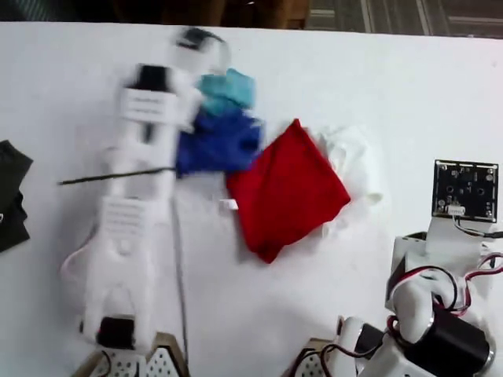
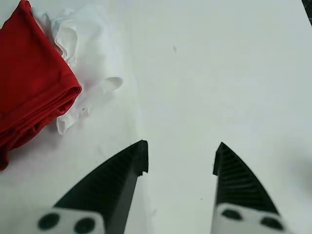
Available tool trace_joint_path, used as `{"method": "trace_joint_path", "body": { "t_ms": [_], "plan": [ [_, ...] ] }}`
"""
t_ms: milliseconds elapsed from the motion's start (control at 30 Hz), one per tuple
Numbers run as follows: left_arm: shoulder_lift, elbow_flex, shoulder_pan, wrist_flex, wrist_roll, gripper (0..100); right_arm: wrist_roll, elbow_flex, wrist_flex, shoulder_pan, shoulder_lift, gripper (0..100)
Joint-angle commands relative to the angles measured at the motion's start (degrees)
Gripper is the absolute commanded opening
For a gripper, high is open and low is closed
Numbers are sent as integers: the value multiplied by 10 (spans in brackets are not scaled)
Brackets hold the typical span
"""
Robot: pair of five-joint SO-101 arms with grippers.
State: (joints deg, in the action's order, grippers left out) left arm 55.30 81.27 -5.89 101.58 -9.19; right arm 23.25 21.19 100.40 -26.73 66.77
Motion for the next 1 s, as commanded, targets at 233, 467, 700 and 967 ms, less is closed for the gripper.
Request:
{"method": "trace_joint_path", "body": {
  "t_ms": [233, 467, 700, 967],
  "plan": [
    [-323, -77, -381, 7, -171, 25, -2, -1, 11, 3, -1, 227],
    [-265, -138, -562, -27, -204, 25, -2, -1, 10, 3, -2, 227],
    [-169, -200, -543, 8, -242, 124, -2, -1, 11, 3, -1, 227],
    [-196, -195, -499, 9, -213, 275, -2, 0, 12, 3, 1, 227]
  ]
}}
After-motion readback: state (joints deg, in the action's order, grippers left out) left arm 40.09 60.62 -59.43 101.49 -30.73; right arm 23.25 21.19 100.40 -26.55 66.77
